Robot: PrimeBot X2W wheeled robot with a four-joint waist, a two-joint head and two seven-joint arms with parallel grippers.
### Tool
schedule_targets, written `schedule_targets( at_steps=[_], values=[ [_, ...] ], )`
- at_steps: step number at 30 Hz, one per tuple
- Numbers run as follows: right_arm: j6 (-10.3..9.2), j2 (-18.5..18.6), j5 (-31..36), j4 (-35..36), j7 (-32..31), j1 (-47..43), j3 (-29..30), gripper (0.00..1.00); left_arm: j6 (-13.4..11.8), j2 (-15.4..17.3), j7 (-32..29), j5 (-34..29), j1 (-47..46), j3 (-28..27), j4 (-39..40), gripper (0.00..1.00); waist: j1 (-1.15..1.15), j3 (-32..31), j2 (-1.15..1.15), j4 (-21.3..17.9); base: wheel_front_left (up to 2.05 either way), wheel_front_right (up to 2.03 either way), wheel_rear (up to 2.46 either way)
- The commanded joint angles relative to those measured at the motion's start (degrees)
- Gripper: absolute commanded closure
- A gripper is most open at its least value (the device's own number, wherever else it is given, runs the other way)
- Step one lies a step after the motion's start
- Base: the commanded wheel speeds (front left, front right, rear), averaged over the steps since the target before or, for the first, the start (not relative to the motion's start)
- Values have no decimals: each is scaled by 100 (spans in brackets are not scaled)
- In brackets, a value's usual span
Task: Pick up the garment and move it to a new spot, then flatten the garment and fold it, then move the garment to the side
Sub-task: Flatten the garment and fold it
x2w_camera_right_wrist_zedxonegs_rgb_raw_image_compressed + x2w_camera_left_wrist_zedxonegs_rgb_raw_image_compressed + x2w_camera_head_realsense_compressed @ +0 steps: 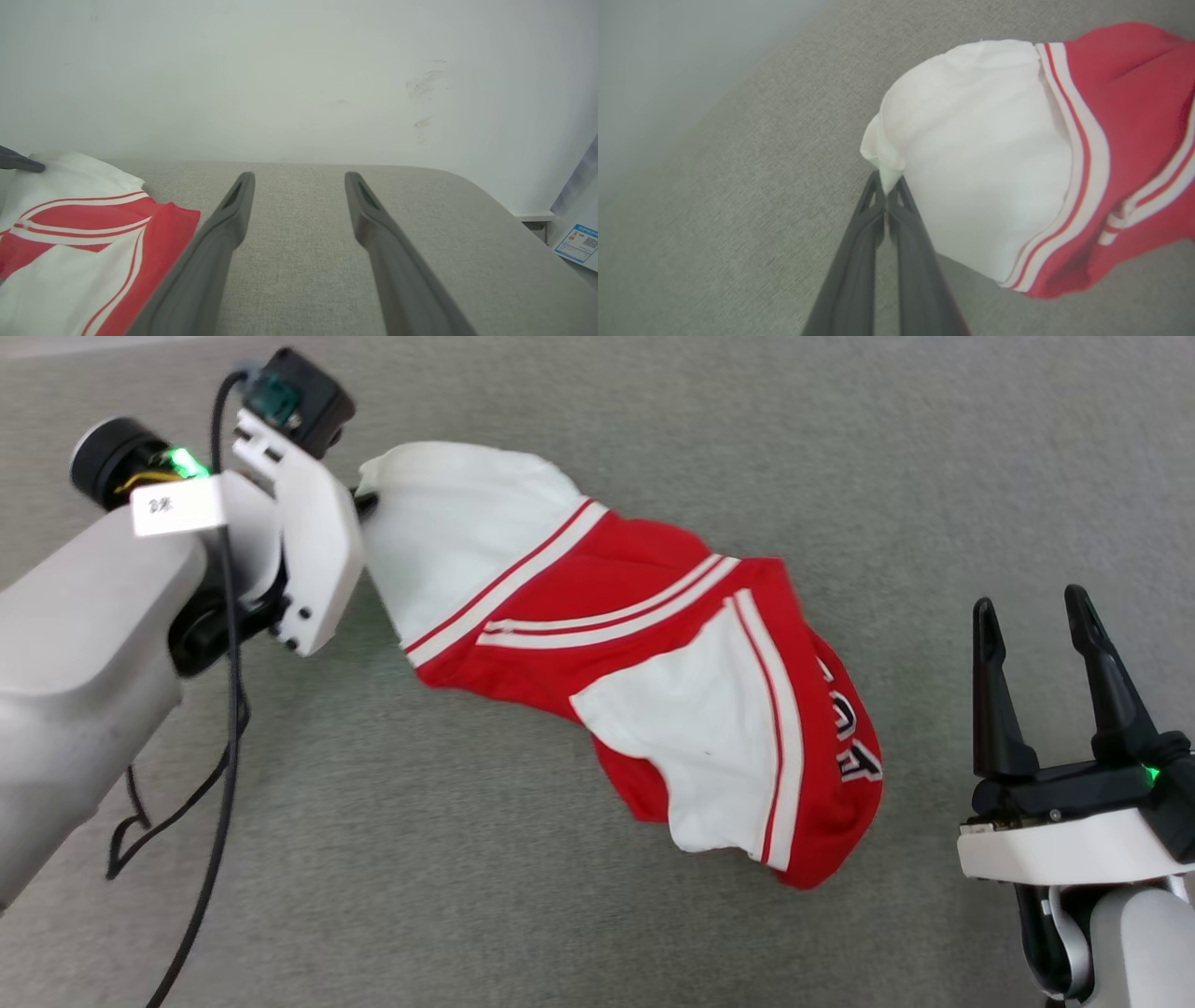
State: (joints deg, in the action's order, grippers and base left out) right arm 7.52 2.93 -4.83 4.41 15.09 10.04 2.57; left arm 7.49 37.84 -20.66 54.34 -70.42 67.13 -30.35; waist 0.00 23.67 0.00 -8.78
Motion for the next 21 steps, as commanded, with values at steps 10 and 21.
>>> schedule_targets(
  at_steps=[10,21],
  values=[
    [-6,-9,154,-80,11,-218,-49,0,-207,720,318,597,1200,-130,-281,100,0,-644,0,921,0,0,0],
    [-6,-9,244,-102,11,-256,-58,0,-317,947,340,1222,2095,-212,-1017,100,0,-639,0,946,0,0,0]
  ],
)
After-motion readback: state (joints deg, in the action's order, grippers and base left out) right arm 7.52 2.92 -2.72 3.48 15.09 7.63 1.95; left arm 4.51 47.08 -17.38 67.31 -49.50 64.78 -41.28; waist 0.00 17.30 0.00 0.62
